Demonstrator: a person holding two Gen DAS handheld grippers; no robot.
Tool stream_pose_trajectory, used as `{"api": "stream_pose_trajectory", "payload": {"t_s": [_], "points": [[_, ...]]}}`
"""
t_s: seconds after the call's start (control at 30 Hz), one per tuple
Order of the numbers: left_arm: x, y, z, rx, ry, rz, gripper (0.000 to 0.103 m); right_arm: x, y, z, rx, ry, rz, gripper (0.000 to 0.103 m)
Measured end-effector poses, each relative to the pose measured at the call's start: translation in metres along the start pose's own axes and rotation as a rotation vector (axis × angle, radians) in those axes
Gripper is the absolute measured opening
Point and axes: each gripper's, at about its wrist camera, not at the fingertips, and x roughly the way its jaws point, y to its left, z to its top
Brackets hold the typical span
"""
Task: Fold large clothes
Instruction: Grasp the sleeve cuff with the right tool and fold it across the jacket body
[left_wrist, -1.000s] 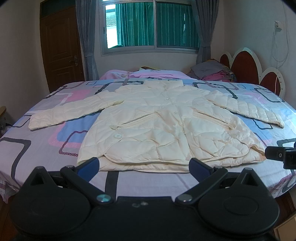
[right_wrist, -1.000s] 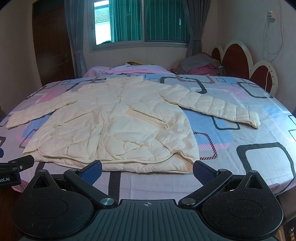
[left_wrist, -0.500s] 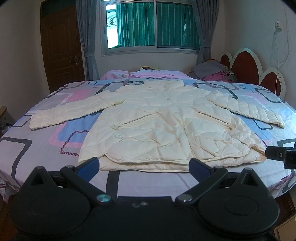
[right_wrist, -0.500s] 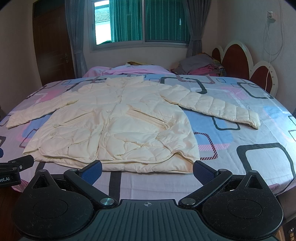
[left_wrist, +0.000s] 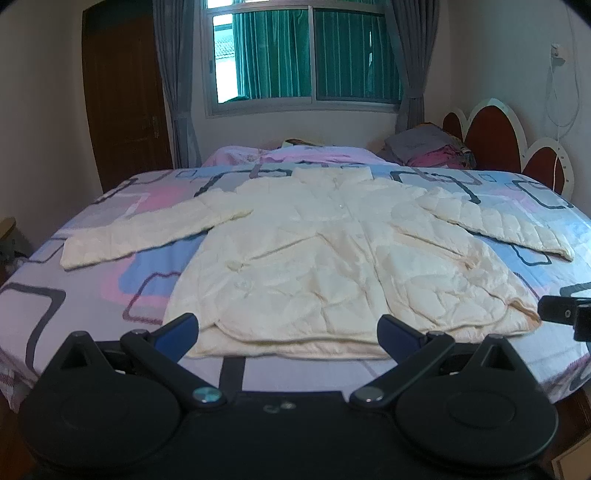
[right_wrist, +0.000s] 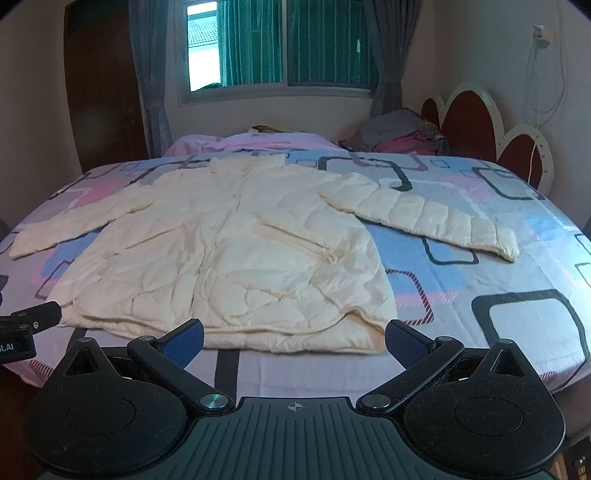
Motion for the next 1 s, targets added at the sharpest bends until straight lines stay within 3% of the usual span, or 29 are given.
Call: {"api": "stream_pose_trajectory", "payload": {"t_s": [0.37, 0.7, 1.0], "points": [[0.035, -0.005, 0.038, 0.016, -0.034, -0.022, 0.103, 0.035, -0.007, 0.037, 0.018, -0.027, -0.039, 0.103], [0.092, -0.008, 0.072, 0.040, -0.031, -0.070, 0.103, 0.086, -0.009, 0.073, 0.038, -0.029, -0.084, 0.103], [0.141, -0.008, 0.102, 0.055, -0.074, -0.102, 0.103, 0.126, -0.020, 0.104, 0.088, -0.047, -0.167, 0.103]]}}
